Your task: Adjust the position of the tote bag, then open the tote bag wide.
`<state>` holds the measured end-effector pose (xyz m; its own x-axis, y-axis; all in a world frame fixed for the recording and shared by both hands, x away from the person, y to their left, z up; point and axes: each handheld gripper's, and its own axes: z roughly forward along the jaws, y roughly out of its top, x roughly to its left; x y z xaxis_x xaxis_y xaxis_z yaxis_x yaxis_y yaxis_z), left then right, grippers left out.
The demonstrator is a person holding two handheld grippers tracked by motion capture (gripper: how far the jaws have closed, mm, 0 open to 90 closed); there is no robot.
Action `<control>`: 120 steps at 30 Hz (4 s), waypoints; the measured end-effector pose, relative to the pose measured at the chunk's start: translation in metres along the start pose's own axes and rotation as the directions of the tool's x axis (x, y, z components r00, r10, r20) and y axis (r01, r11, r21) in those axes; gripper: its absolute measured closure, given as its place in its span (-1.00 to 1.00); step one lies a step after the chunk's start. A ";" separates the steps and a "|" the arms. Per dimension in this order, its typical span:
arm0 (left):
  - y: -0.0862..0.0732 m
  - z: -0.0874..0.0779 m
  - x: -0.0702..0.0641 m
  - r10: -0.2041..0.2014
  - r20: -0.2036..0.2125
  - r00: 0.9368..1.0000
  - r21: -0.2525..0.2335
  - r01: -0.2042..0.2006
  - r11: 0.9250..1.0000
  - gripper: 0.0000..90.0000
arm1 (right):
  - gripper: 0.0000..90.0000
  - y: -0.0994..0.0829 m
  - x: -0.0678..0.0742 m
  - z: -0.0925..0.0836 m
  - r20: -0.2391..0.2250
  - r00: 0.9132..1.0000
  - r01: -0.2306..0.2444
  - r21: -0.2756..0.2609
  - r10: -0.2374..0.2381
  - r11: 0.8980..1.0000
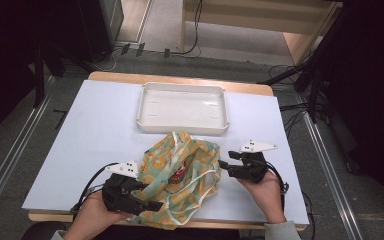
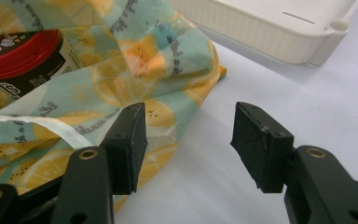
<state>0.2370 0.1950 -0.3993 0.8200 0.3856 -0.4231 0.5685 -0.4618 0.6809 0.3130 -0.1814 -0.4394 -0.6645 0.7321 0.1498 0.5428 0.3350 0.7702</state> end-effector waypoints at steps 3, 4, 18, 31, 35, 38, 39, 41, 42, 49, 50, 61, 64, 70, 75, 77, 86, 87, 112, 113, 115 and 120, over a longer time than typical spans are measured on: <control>0.002 -0.005 0.000 -0.007 -0.007 1.000 -0.007 0.007 1.000 -0.21 | 0.03 0.000 0.000 0.000 -0.001 1.000 0.000 0.002 0.000 1.000; 0.004 -0.007 0.001 -0.003 -0.014 1.000 -0.007 0.003 1.000 -0.22 | 0.03 0.000 0.000 0.000 0.000 1.000 -0.002 0.002 0.002 1.000; 0.015 -0.040 0.012 -0.038 -0.085 0.996 -0.059 0.033 0.998 -0.20 | 0.04 0.001 0.000 -0.001 -0.002 1.000 -0.007 -0.006 0.007 1.000; 0.027 -0.053 0.035 -0.080 -0.131 0.988 -0.083 0.070 0.994 -0.12 | 0.12 0.003 0.002 -0.005 -0.020 1.000 -0.018 -0.016 0.017 1.000; 0.030 -0.052 0.044 -0.096 -0.139 0.986 -0.074 0.086 0.994 -0.11 | 0.17 0.004 0.004 -0.006 -0.030 0.999 -0.022 -0.015 0.021 1.000; 0.033 -0.050 0.051 -0.104 -0.150 0.983 -0.056 0.096 0.994 -0.10 | 0.22 0.005 0.007 -0.008 -0.040 0.999 -0.028 -0.015 0.028 0.999; 0.034 -0.050 0.053 -0.106 -0.153 0.983 -0.054 0.099 0.994 -0.10 | 0.23 0.006 0.007 -0.009 -0.044 0.999 -0.028 -0.017 0.027 0.999; 0.037 -0.049 0.058 -0.108 -0.158 0.982 -0.045 0.102 0.994 -0.10 | 0.24 0.006 0.008 -0.009 -0.047 0.998 -0.031 -0.019 0.030 0.999; 0.038 -0.049 0.060 -0.108 -0.156 0.982 -0.045 0.103 0.994 -0.09 | 0.26 0.007 0.010 -0.010 -0.052 0.998 -0.036 -0.017 0.035 0.999; 0.051 -0.046 0.067 -0.100 -0.159 0.982 -0.027 0.097 0.995 -0.09 | 0.31 0.010 0.014 -0.010 -0.062 0.998 -0.032 -0.012 0.032 0.999; 0.054 -0.046 0.068 -0.097 -0.162 0.982 -0.023 0.094 0.995 -0.09 | 0.33 0.011 0.016 -0.010 -0.063 0.997 -0.035 -0.009 0.035 0.999; 0.081 -0.039 0.066 -0.063 -0.136 0.989 -0.016 0.061 0.998 -0.10 | 0.63 0.018 0.022 -0.012 -0.087 0.996 -0.037 -0.018 0.036 0.999; 0.089 -0.036 0.065 -0.054 -0.130 0.990 -0.008 0.054 0.999 -0.10 | 0.81 0.021 0.023 -0.012 -0.098 0.994 -0.040 -0.014 0.039 0.999; 0.101 -0.028 0.064 -0.041 -0.105 0.994 0.000 0.042 0.999 -0.10 | 1.00 0.030 0.028 -0.012 -0.113 0.993 -0.023 -0.015 0.021 1.000; 0.111 -0.018 0.063 -0.022 -0.091 0.996 0.018 0.024 1.000 -0.10 | 1.00 0.033 0.031 -0.005 -0.120 0.993 -0.020 -0.009 0.019 1.000; 0.114 -0.014 0.063 -0.020 -0.089 0.996 0.023 0.023 0.999 -0.10 | 1.00 0.034 0.032 0.000 -0.126 0.992 -0.018 -0.005 0.018 1.000; 0.123 0.003 0.063 -0.006 -0.081 0.997 0.065 0.011 0.998 -0.11 | 1.00 0.037 0.038 0.014 -0.134 0.991 -0.013 0.003 0.013 1.000; 0.124 0.006 0.063 -0.004 -0.076 0.997 0.069 0.010 0.998 -0.11 | 1.00 0.038 0.039 0.016 -0.132 0.991 -0.006 0.007 0.007 1.000; 0.112 0.017 0.069 0.012 -0.095 0.995 0.071 -0.005 0.997 1.00 | 1.00 0.037 0.061 0.042 -0.142 0.990 0.024 0.021 -0.021 0.999; 0.111 0.014 0.069 0.015 -0.101 0.995 0.064 -0.009 0.998 1.00 | 1.00 0.037 0.061 0.043 -0.144 0.989 0.026 0.023 -0.023 0.999; 0.111 0.009 0.069 0.009 -0.106 0.994 0.050 -0.004 0.999 1.00 | 1.00 0.037 0.062 0.044 -0.145 0.989 0.026 0.032 -0.021 0.999; 0.107 -0.007 0.072 -0.004 -0.132 0.991 0.016 0.006 1.000 1.00 | 1.00 0.036 0.064 0.049 -0.141 0.990 0.037 0.050 -0.030 0.998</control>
<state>0.3564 0.1790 -0.3529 0.8018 0.4892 -0.3432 0.5744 -0.4722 0.6687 0.3149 -0.0939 -0.4326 -0.7464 0.6305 0.2127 0.5423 0.3912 0.7436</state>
